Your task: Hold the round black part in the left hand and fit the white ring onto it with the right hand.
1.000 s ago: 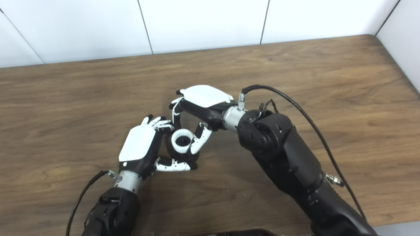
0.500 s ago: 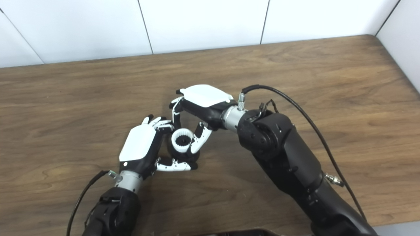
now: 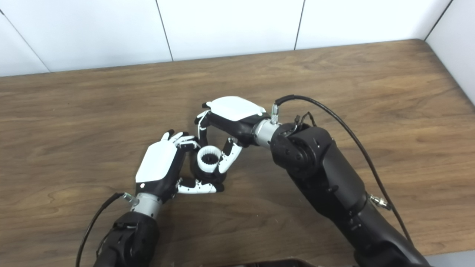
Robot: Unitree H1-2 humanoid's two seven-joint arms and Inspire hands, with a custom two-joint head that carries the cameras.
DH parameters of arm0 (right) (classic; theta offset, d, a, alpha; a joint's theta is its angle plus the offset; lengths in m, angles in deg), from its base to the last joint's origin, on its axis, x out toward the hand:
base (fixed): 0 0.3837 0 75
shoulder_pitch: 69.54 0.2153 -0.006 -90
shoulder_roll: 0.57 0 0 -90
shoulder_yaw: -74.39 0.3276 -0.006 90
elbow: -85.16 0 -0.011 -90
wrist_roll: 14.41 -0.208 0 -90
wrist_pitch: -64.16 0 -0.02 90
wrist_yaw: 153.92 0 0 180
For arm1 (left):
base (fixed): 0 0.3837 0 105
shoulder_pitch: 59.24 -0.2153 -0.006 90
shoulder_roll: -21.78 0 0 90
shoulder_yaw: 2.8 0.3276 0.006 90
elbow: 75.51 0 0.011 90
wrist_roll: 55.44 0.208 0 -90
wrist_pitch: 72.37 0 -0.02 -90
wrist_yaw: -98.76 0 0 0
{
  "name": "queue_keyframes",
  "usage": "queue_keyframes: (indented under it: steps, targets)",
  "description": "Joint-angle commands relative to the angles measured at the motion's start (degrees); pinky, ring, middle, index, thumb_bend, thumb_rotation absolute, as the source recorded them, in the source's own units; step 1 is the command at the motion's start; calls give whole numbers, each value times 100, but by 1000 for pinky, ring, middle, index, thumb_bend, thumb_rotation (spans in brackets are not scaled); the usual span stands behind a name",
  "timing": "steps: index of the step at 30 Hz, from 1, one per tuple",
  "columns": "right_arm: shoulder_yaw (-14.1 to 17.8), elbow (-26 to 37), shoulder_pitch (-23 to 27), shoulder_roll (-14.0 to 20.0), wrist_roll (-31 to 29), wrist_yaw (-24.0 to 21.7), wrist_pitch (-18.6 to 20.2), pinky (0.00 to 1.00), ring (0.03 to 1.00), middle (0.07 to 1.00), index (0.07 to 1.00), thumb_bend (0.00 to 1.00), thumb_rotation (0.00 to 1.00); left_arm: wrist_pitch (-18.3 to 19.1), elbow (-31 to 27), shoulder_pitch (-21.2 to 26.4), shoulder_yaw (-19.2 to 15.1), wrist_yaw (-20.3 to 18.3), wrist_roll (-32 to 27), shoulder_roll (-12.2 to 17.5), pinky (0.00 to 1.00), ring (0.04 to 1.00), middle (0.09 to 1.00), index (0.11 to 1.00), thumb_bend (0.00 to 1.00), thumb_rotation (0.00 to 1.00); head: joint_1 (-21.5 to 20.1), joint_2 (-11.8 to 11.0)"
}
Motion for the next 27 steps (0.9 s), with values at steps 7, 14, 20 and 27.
queue_keyframes:
  steps: [7, 14, 20, 27]
  targets:
    - [83, 53, 135, -56, 3, 165, -19, 952, 996, 866, 485, 524, 133, 35, -99, 27, 43, -207, 53, 5, 1000, 906, 805, 482, 525, 55, 5, 11]
    - [40, 75, 68, -92, 38, 171, -30, 956, 990, 856, 484, 524, 133, 28, -94, 25, 37, -214, 45, 11, 1000, 906, 805, 482, 525, 55, 5, 11]
    - [13, 73, 22, -122, 33, 219, -84, 960, 992, 857, 484, 523, 132, 3, -80, 27, 42, -168, 45, -2, 1000, 907, 806, 482, 525, 55, 8, 23]
    - [-27, 83, 16, -135, -15, 211, -108, 965, 999, 858, 484, 524, 134, 32, -87, 32, 37, -180, 37, -32, 1000, 904, 809, 482, 525, 56, 15, 32]
